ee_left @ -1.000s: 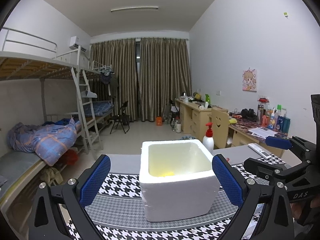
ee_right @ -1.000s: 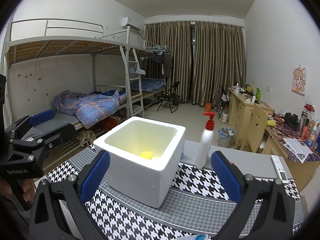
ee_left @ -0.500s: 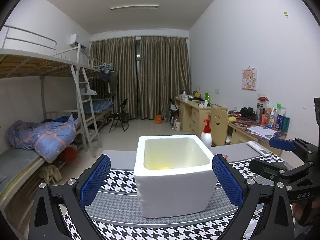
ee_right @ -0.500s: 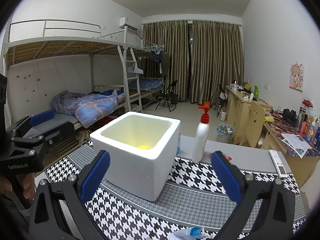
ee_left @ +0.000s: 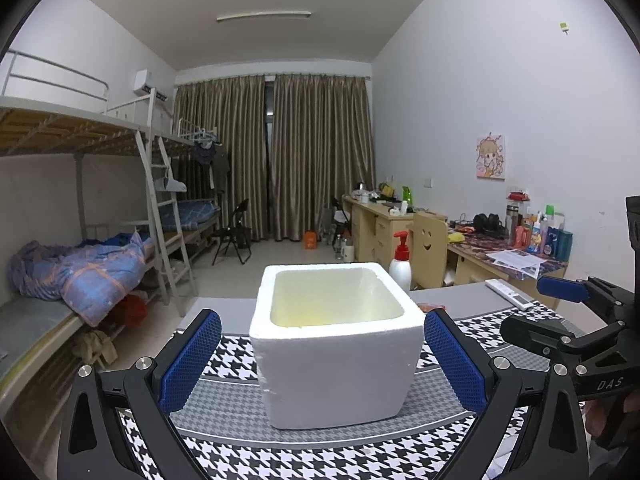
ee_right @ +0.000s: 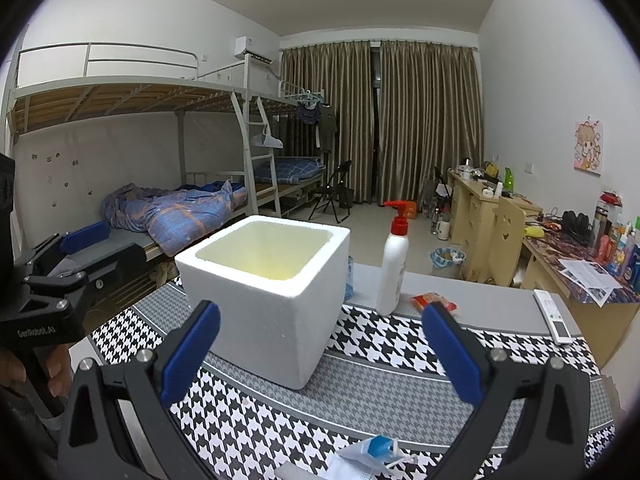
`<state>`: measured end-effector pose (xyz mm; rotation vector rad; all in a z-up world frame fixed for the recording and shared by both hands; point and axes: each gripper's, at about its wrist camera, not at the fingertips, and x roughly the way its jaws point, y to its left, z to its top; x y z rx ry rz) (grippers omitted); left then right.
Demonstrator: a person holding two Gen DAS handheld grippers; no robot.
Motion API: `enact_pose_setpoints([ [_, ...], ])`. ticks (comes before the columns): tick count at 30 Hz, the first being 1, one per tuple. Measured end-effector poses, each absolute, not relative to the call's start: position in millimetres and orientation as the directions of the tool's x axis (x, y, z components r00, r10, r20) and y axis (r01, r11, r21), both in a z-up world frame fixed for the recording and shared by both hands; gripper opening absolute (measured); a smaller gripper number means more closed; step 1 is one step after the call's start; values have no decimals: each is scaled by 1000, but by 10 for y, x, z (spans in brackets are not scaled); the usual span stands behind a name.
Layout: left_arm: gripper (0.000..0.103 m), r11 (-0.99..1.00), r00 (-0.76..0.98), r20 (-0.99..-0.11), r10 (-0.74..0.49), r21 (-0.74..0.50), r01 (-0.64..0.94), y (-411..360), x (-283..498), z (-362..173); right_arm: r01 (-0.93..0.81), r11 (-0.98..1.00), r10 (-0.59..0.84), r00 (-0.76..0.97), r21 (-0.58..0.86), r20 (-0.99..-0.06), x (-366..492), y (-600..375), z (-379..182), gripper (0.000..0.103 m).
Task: Organize soft objects
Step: 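Move both tools down toward the face mask and white foam tube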
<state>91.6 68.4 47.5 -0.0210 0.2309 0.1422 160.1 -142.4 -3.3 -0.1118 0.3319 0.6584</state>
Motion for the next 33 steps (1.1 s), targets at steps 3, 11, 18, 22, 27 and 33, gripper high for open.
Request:
enact_pose_setpoints([
  [3,102,991,963,-234,130,-1,-134,659,912,438,-611,791,576,743,5,-340,1602,-1463,-60,102],
  [11,102,995,963,-251,96,-5,-101,577,912,343,-591,806,560,751,20,-351,1613,-1573,-142,102],
  [18,102,997,965,-254,70,-5,-74,517,898,267,-583,812,549,751,22,-366,1595,-1613,-220,102],
  [22,102,998,965,-257,55,3,-56,477,896,213,-578,815,543,753,20,-371,1585,-1641,-262,102],
  [27,102,1000,960,-278,27,-8,-30,423,913,135,-576,817,540,754,19,-374,1560,-1668,-299,102],
  [33,102,1000,955,-296,2,-10,-6,366,928,77,-563,827,525,759,19,-384,1546,-1742,-341,102],
])
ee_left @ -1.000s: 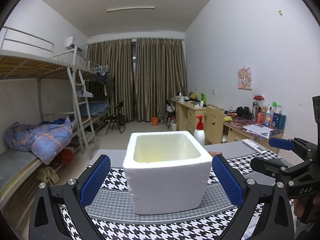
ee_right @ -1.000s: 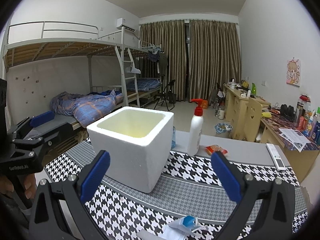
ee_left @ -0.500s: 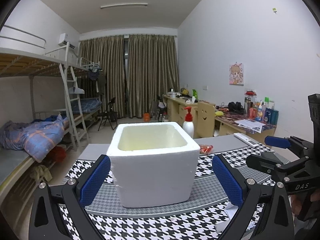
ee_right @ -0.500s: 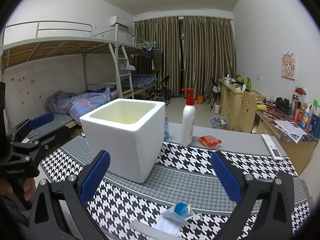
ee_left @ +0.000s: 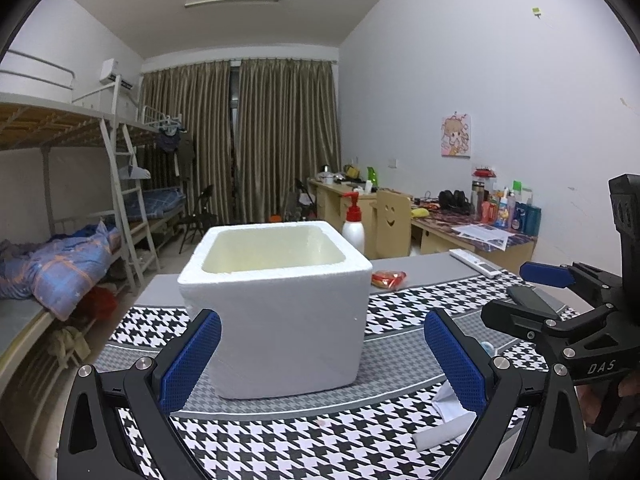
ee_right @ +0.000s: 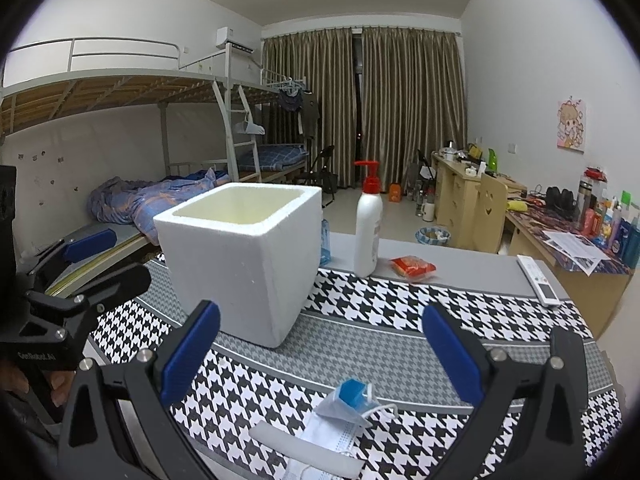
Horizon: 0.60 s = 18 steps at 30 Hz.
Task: Organize soft objects
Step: 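Move both tools down toward the face mask and white foam tube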
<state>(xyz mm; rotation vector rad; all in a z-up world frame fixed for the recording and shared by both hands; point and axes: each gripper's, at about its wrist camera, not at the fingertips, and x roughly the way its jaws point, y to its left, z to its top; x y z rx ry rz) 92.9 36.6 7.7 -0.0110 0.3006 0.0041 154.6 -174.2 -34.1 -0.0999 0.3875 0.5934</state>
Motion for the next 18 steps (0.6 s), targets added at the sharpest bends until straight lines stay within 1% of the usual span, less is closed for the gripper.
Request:
enact_pose_setpoints([
  [18,102,997,936,-342,-82,-22,79,249,989,-101,-521,852,492,767,47,-412,1574,-1890,-504,102],
])
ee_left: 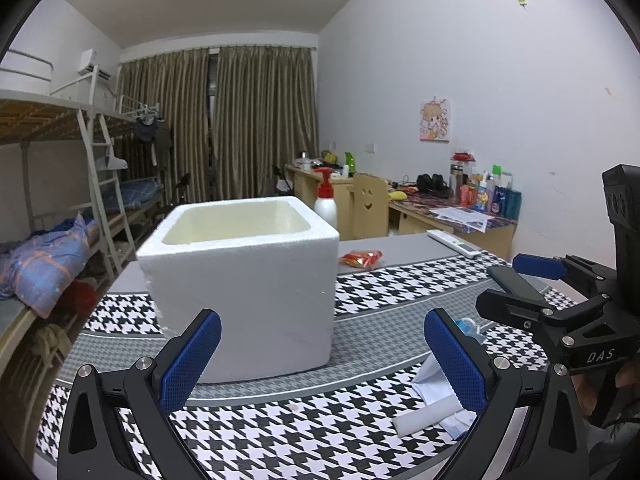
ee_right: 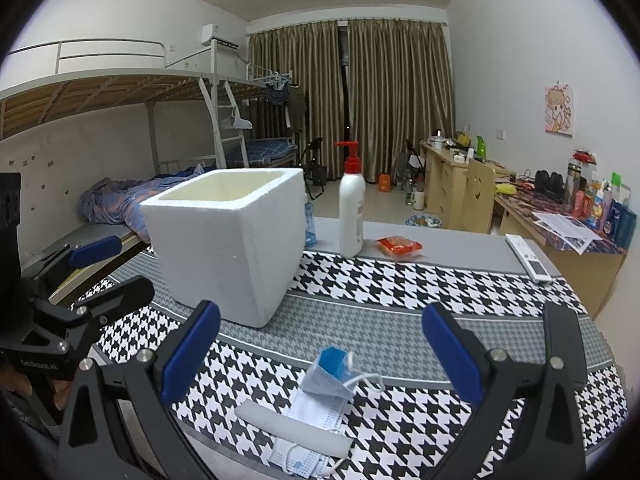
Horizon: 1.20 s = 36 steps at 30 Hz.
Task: Organize soft objects
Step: 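Move both tools down toward the face mask and white foam tube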
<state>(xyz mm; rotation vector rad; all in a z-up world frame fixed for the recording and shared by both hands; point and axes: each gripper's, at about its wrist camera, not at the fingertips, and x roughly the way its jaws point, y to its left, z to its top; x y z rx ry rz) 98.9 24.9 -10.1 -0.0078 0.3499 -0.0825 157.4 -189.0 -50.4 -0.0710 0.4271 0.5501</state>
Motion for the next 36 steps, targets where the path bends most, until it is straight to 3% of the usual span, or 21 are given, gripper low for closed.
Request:
enact_pose_setpoints([
  [36,102,968,791,-568,-226,-45,245,-155,1397,-605,-486,867,466,710,111,-529,1813,-2123,-942,102],
])
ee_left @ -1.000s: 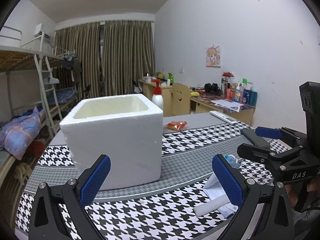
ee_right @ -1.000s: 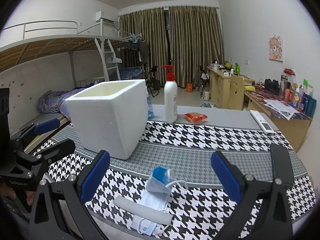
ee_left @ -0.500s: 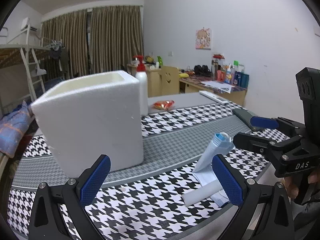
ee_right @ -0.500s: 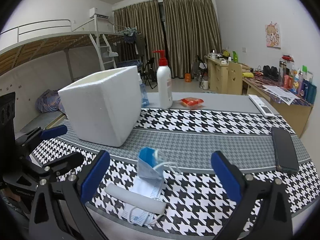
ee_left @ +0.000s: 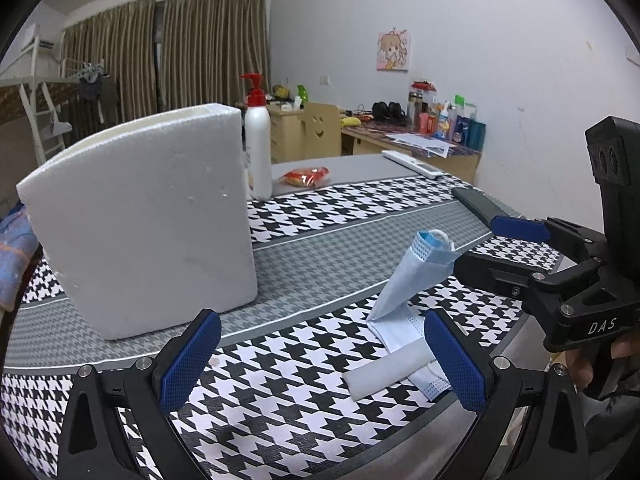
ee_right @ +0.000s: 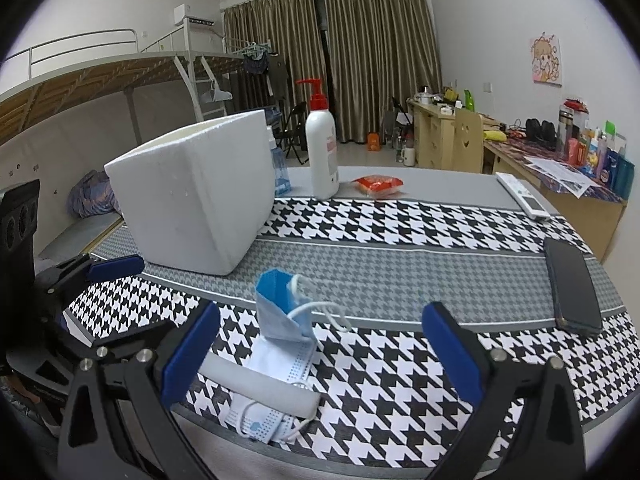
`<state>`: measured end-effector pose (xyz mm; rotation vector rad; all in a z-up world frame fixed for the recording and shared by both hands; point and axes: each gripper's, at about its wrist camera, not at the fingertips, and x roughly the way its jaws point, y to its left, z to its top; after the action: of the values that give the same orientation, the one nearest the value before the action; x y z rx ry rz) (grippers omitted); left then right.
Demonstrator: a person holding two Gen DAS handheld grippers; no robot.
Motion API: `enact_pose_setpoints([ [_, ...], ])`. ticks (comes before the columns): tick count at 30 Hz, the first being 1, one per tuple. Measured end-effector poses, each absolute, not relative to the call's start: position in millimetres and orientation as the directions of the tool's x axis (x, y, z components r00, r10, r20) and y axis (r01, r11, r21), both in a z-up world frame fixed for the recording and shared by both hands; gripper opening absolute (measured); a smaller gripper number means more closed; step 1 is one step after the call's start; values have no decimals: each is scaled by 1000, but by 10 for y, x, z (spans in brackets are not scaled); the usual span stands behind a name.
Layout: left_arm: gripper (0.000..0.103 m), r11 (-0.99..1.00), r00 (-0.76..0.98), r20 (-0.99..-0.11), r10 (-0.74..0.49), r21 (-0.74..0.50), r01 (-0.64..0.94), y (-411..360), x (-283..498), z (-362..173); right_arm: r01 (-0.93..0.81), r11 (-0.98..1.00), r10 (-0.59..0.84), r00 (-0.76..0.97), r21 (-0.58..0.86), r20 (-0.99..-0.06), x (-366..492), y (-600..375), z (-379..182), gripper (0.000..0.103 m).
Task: Organize soft objects
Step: 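Move both tools down toward the face mask and white foam tube, then close the left tool on the white foam tube while the right tool grasps the face mask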
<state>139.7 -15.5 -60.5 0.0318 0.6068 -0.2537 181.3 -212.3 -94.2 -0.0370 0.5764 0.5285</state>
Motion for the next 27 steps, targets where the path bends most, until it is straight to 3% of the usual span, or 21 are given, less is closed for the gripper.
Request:
enact_pose_setpoints([
  [21,102,927,698,-665,-265,25,375,-395,1604,-869,-501,854,480,658,140,-580,1948,-2119,-1105,101],
  [24,100,909,671,-684,-287,28,417,-439,1627,-911,-496,857,475,654,141,-589,1969,-2122,-1128,100],
  [27,91,884,637,-709,-301,43,465,-489,1666,-957,-499,855,477,644,145,-598,1994,-2130,-1153,96],
])
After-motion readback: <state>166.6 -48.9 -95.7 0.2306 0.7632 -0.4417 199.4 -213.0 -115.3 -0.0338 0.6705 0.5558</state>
